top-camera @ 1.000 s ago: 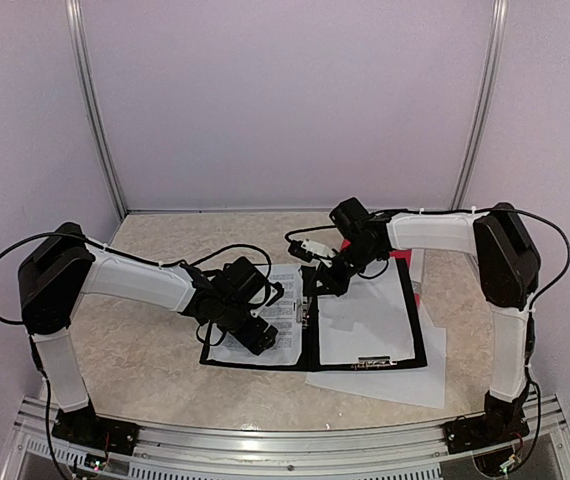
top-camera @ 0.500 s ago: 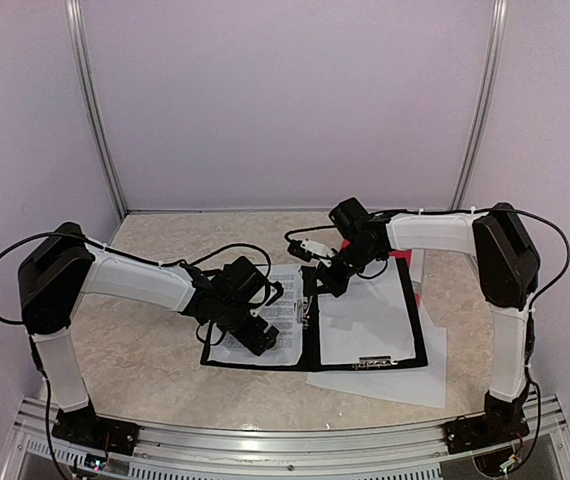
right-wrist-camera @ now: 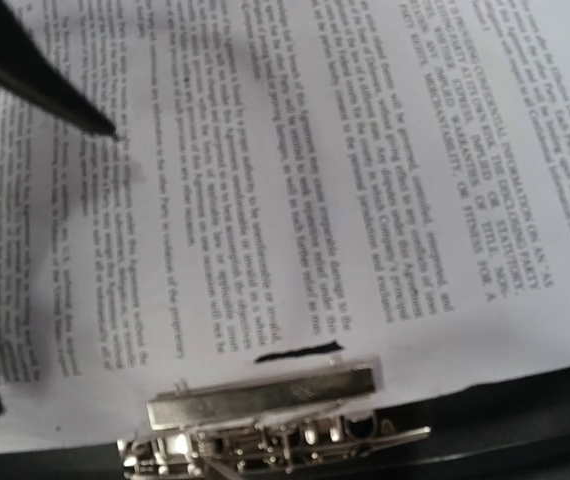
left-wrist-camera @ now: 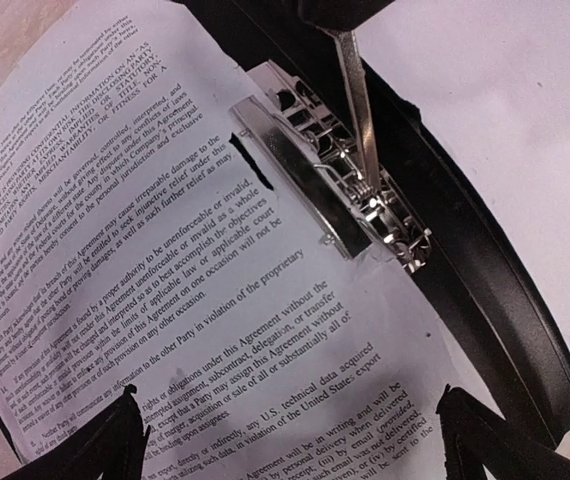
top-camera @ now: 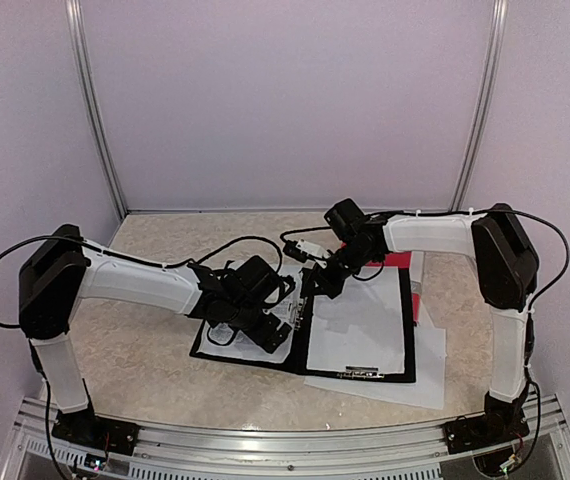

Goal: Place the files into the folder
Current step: Clamp the file and folder with some files.

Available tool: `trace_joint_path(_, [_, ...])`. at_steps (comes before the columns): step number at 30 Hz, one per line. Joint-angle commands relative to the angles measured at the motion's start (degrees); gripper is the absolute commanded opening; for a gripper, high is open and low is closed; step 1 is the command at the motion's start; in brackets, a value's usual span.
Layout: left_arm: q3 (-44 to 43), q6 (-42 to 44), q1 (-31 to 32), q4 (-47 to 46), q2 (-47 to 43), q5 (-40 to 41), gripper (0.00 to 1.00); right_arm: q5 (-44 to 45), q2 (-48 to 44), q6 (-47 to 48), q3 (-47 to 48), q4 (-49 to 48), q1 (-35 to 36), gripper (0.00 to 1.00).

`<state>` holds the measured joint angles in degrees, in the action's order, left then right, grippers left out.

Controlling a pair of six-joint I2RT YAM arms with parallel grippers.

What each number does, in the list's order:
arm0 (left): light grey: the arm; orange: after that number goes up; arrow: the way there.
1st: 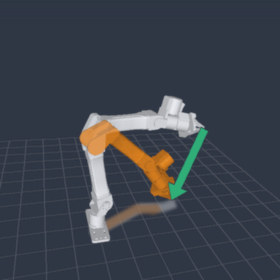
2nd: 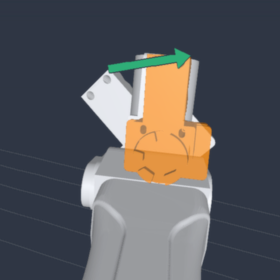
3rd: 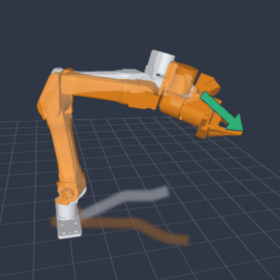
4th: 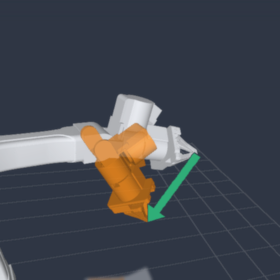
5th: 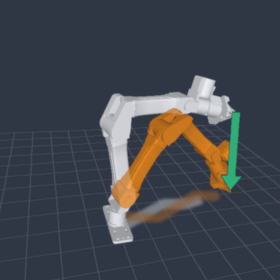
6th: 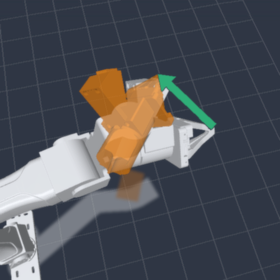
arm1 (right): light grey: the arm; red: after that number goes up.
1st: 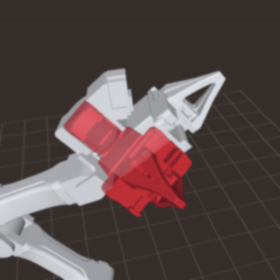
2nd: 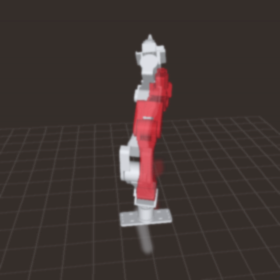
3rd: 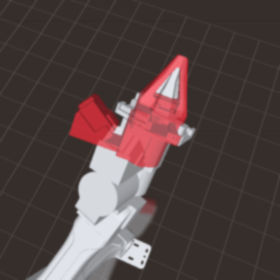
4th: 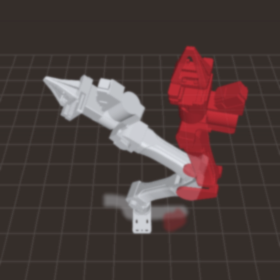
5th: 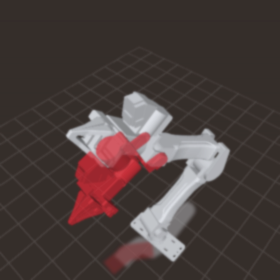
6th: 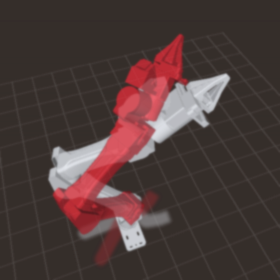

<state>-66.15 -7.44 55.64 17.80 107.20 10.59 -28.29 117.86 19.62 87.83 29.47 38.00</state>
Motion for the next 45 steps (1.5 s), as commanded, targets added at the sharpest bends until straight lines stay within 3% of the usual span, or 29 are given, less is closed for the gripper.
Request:
trace_joint_path(1, [-1.44, -4.62, 1.6, -1.74, -1.75, 1.9, 0.99, -1.37, 0.68, -2.0, 1.4, -0.1, 0.5, 0.0])
trace_joint_path(11, [-3.19, -9.53, 2.53, -6.12, 3.37, 3.05, 0.98, -1.85, 1.9, -4.74, 2.72, -0.55, 0.48, 0.0])
trace_joint_path(17, [-3.95, -8.91, 2.53, -9.42, 5.8, 3.58, 0.92, -2.25, 2.41, -5.45, 3.78, -0.32, 0.5, 0.0])
trace_joint_path(32, [-6.69, -7.96, 1.2, -10.56, 9.67, 3.56, 0.59, -2.46, 2.78, -5.47, 4.01, -0.23, 0.47, 0.0])
trace_joint_path(45, [-9.93, -5.83, 0.46, -10.57, 11.64, 1.63, 0.5, -2.56, 3.74, -5.48, 4.71, 0.03, 0.45, 0.0])
